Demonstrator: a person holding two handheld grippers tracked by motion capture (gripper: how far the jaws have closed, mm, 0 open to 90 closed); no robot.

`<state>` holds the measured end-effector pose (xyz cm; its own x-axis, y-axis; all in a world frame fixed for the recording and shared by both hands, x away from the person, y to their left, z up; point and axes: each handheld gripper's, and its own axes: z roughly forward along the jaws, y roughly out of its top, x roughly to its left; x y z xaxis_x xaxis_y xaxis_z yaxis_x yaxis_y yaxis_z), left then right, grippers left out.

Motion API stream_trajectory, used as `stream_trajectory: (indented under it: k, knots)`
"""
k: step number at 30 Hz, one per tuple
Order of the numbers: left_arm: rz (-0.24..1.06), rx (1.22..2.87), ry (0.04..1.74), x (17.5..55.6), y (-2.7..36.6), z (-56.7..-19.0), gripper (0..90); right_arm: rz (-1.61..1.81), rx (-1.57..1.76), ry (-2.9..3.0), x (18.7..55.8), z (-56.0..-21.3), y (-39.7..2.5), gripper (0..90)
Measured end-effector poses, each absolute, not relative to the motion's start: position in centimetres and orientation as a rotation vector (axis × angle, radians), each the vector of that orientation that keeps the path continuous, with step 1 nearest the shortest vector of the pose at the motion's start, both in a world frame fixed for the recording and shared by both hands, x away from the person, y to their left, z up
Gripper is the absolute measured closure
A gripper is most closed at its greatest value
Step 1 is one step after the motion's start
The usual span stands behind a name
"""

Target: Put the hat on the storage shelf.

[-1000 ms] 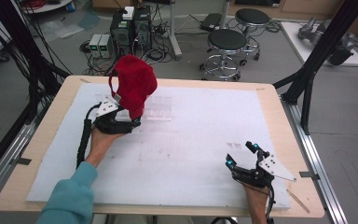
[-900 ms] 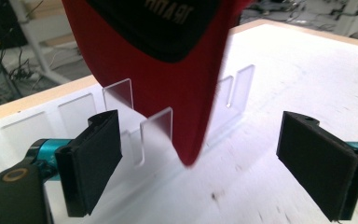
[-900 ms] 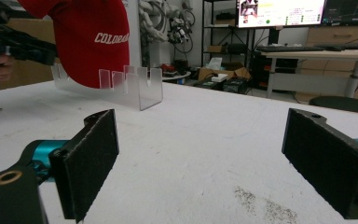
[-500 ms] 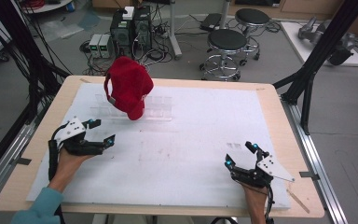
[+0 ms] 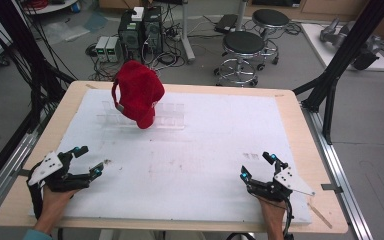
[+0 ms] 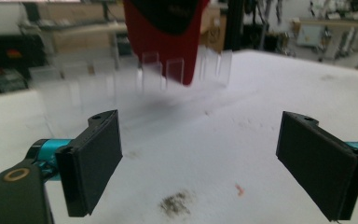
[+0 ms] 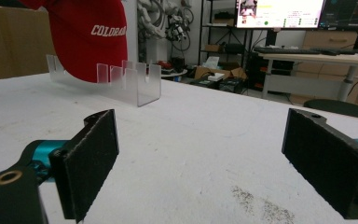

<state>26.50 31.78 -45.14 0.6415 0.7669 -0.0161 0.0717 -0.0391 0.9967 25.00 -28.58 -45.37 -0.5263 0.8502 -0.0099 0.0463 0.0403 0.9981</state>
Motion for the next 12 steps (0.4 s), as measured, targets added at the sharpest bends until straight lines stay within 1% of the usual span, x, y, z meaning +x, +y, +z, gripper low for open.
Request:
stream_trajectory:
  k: [5,12]
  knots:
    - [0.706,1.496,0.701,25.92,31.71,-45.32,14.8,1.561,0.906,1.654,24.96,-45.40,-28.63,9.8]
    - [0.700,1.484,0.718,25.96,31.88,-45.36,15.0,1.576,0.912,1.631,24.86,-45.45,-28.78,9.9]
